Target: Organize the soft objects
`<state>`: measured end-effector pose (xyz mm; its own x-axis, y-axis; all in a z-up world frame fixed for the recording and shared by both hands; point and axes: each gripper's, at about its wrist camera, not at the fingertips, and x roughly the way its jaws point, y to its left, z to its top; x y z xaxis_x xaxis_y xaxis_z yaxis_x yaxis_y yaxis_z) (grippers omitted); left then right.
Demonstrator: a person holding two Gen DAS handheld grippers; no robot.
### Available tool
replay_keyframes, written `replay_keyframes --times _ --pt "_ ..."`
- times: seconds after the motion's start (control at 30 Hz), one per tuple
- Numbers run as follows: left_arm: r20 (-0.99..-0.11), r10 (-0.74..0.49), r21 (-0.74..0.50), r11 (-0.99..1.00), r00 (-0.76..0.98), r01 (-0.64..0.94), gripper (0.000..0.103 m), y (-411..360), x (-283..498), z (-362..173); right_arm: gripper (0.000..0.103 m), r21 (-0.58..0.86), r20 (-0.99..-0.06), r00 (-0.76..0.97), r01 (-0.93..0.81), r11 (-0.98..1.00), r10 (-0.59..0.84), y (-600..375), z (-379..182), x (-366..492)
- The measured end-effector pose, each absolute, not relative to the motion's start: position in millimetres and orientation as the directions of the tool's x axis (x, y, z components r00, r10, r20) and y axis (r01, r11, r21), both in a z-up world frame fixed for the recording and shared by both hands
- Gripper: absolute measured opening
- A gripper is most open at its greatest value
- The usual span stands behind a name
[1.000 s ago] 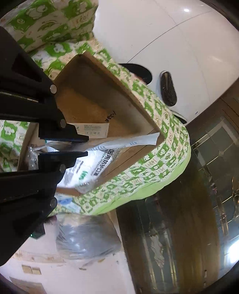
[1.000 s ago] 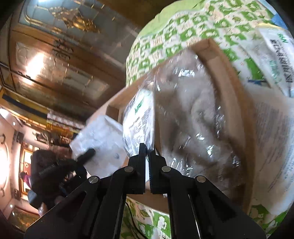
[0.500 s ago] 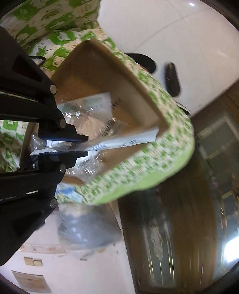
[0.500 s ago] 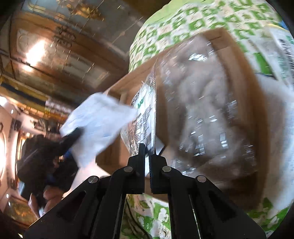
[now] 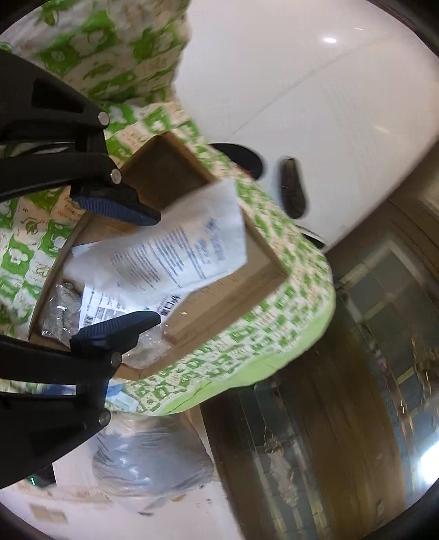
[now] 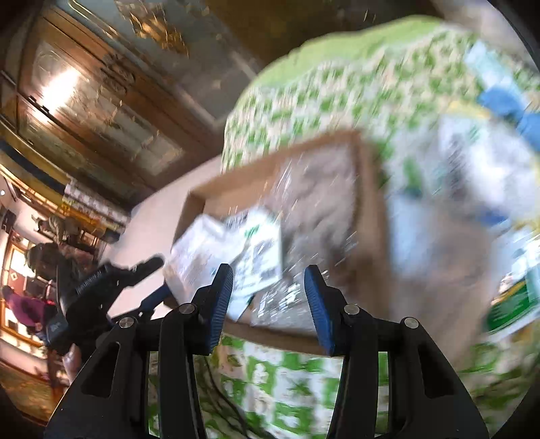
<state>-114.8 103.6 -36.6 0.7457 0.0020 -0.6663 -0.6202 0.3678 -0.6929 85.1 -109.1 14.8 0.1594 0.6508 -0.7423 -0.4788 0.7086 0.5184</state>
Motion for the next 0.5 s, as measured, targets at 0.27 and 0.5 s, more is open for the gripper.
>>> replay_keyframes --times 0.27,0.5 --pt "-0.745 0.266 -0.29 0.697 0.612 -0.656 0.053 43 -81 -5 0.044 0.555 -0.722 0.347 -0.224 0.801 0.598 -237 29 126" --pt "-0.688 -0.002 -0.404 0.832 0.726 -0.38 0.059 -20 -68 13 0.044 0.642 -0.736 0.277 -0.007 0.767 0.618 -289 -11 141"
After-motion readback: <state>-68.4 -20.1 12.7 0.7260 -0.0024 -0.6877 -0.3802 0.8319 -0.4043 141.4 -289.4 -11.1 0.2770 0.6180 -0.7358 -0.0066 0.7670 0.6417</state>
